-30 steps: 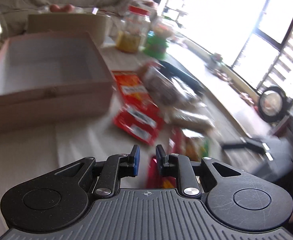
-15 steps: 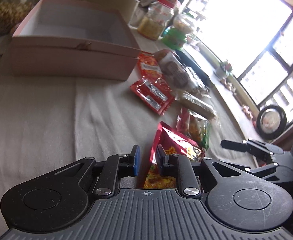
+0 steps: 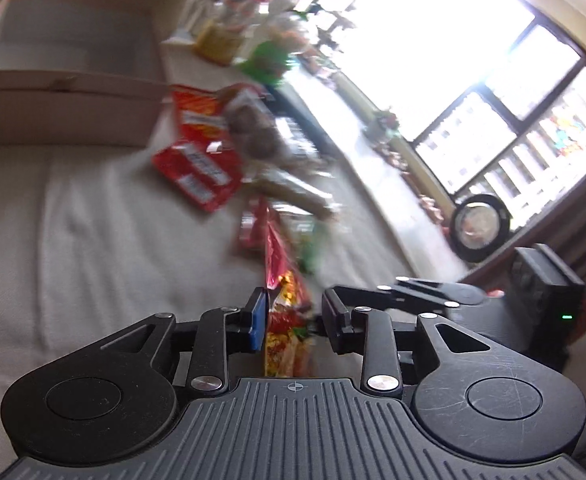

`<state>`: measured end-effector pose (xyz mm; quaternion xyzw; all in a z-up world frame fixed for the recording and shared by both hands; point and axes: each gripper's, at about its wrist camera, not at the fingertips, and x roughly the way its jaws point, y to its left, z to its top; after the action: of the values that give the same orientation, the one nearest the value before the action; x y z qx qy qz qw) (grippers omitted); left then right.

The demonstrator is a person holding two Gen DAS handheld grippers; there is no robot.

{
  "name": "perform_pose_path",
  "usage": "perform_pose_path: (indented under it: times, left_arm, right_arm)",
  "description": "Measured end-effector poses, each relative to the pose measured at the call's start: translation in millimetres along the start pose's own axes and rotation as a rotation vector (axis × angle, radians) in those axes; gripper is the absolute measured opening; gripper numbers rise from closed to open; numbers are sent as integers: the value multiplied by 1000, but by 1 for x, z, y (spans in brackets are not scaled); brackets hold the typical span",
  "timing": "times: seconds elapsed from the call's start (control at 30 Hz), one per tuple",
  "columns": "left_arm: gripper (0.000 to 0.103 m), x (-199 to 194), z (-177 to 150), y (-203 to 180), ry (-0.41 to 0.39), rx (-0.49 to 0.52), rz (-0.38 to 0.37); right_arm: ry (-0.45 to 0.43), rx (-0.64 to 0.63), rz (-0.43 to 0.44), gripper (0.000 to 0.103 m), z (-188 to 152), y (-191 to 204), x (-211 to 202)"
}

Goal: Organize snacks
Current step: 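Lift the red chip bag with the left gripper while the right gripper approaches a small red packet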

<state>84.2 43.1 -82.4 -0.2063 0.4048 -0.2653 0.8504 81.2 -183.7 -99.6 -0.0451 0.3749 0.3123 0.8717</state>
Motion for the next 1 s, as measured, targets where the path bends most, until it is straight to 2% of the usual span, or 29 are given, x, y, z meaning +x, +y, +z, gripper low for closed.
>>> perform_pose_path:
  times: [0.07,0.23,0.33,0.4,0.5,0.57,0.7,0.73,0.83,0.9,1.0]
  left_arm:
    - [33,7,0,-18,10,39,-11]
    - [31,38,0,-45,9,131,128]
    - [24,45,0,-41,21,129,155]
    - [25,43,-2,-35,26,93,168]
    - [25,35,-8,-25,21,32,148]
    - [25,32,-14,-24,7,23,142]
    - [25,23,-22,-28,-15,45,157]
    - [25,20,-22,-28,-18,45,169]
    - [25,7,-20,-22,-55,48,245]
    - [25,-6,-17,-15,-101,46,316]
    - [25,-21,-15,0,-153,8,380]
  right_arm:
    - [-12,3,-15,43,-3,-4,-4]
    - [-16,14,-42,43,-9,-9,-8]
    - [-21,3,-56,44,-14,-9,-10]
    - [-26,-2,-61,46,-15,-9,-10]
    - [-29,-12,-64,57,-17,-7,-10]
    - [-29,-19,-70,68,-17,-5,-8]
    - [-35,-40,-110,74,-14,1,-6]
    - [-43,-45,-121,79,-13,2,-7]
    - [-70,-62,-132,84,-8,2,-10]
    - [-69,-69,-128,84,-2,2,-9]
    - [-66,-60,-133,84,12,1,-1]
